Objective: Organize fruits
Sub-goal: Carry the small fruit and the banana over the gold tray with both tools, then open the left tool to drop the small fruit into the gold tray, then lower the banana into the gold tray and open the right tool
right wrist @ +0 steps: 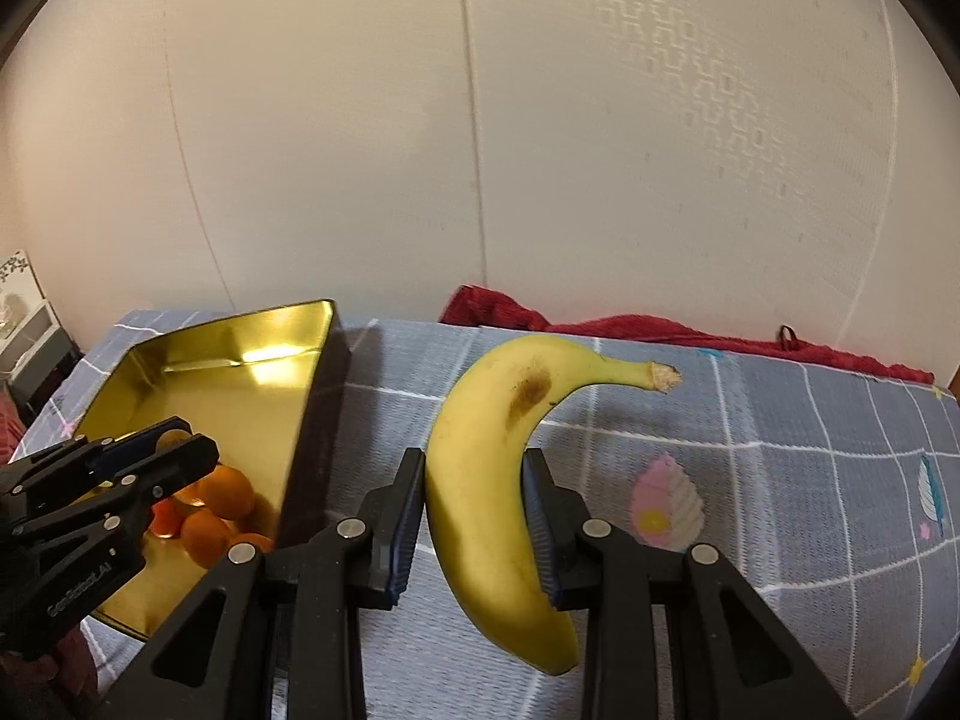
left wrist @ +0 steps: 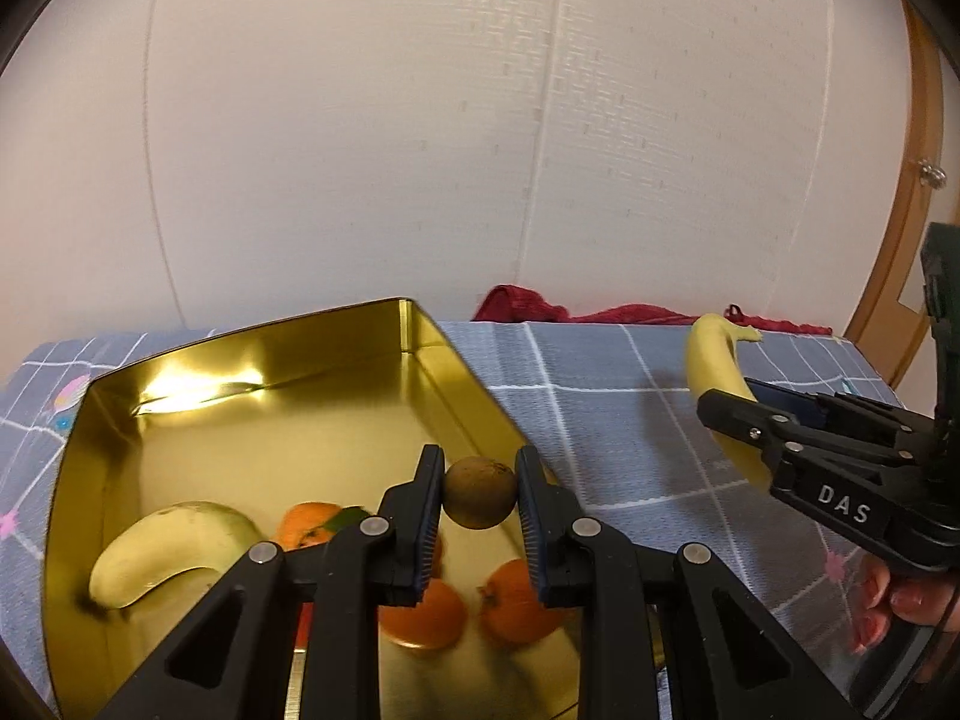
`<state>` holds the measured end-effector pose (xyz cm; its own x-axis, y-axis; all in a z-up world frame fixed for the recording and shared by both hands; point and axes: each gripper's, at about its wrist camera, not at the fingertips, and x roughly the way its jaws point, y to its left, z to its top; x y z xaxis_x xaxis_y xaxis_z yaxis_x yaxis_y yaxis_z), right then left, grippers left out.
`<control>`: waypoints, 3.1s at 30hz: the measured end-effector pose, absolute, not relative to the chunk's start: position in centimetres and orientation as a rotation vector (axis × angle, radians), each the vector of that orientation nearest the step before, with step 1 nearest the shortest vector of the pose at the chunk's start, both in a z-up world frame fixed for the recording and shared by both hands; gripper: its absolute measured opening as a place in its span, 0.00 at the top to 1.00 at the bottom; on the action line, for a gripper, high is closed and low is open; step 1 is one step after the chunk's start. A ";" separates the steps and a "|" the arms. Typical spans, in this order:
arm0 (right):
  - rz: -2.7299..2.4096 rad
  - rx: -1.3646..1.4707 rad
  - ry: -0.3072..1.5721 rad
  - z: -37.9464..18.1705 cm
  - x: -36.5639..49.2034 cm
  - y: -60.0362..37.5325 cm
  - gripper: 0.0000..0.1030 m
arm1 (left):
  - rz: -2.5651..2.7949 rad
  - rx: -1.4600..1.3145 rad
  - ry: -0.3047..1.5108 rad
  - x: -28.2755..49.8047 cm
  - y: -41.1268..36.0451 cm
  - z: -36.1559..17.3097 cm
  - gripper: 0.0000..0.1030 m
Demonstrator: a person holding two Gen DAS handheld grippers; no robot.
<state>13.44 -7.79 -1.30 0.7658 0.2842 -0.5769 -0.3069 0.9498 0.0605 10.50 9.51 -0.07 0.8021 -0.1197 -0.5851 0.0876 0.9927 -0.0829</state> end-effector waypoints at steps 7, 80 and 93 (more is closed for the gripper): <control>0.384 -0.019 0.599 -0.5 13.0 -6.1 0.69 | -0.039 -0.083 0.634 10.0 13.0 -0.2 0.76; 0.633 -0.194 0.768 -3.1 15.9 5.3 0.60 | 0.212 -0.131 0.644 3.5 20.7 -1.2 0.00; 0.654 -0.258 0.782 -3.6 15.2 6.1 0.72 | 0.212 -0.120 0.634 3.5 20.1 -1.2 0.00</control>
<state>15.25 6.07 -3.64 0.5265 0.4477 -0.7227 -0.6319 0.7748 0.0196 3.53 20.13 -1.20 0.7850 0.1595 -0.5986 -0.2328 0.9714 -0.0465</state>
